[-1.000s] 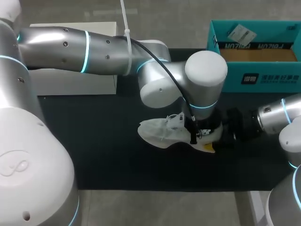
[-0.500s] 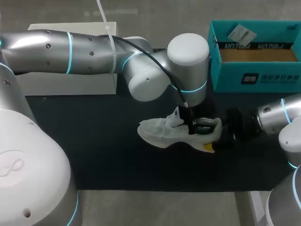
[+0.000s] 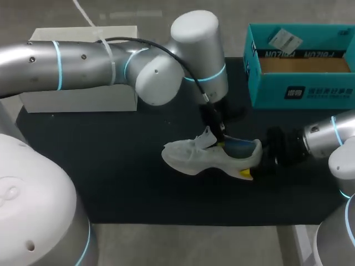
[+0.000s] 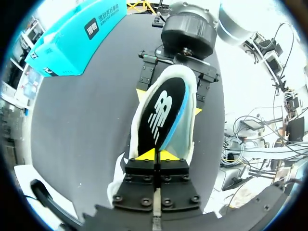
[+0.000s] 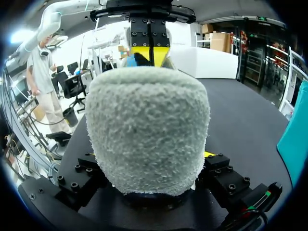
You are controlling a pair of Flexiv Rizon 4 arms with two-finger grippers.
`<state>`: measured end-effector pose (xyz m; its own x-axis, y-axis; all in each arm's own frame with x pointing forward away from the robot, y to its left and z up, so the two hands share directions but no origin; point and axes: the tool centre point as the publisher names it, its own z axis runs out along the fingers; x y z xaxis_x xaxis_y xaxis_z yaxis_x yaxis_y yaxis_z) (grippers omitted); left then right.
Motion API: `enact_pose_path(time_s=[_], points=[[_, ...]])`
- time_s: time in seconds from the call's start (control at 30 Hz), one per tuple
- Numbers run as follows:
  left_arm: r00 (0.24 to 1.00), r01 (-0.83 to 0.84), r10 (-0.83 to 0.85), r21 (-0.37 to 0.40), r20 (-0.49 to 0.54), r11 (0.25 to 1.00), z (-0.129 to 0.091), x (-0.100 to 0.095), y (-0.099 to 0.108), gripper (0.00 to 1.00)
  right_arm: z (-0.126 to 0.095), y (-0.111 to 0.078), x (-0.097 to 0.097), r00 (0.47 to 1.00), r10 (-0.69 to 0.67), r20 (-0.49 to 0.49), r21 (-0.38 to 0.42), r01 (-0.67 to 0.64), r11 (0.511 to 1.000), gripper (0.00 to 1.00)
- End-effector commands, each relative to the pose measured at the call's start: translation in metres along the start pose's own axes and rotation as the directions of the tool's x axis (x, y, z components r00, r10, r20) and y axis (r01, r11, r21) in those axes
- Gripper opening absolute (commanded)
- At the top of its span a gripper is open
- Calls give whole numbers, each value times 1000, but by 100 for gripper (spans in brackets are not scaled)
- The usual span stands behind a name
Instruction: Take the shoe out of the shoebox, open the shoe tongue, remove and reinsert the insole, then place the shoe into the shoebox
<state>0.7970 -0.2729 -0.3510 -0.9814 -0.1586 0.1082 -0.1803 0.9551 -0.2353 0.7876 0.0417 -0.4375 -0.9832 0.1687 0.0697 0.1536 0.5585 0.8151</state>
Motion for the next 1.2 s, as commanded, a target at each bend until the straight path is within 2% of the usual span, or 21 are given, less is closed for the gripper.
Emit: enact_pose_path(time_s=[0.03,0.37,0.7,0.77,1.0,1.2], points=[[997,-3,8,57,-83,998,-11,-4,6,0,6,-3,3,1000,1,1,3,-1,1000,0],[975,31,12,187,-224,982,-40,8,-18,0,6,-3,3,1000,1,1,3,-1,1000,0],[956,56,50,350,-288,935,-91,23,-56,0,6,-3,3,1000,1,1,3,-1,1000,0],[958,58,53,372,-281,926,-105,25,-64,0,6,-3,3,1000,1,1,3,-1,1000,0],[951,66,107,528,-290,846,-166,38,-91,0,6,-3,3,1000,1,1,3,-1,1000,0],[919,59,213,650,-333,758,-238,46,-122,0,6,-3,3,1000,1,1,3,-1,1000,0]])
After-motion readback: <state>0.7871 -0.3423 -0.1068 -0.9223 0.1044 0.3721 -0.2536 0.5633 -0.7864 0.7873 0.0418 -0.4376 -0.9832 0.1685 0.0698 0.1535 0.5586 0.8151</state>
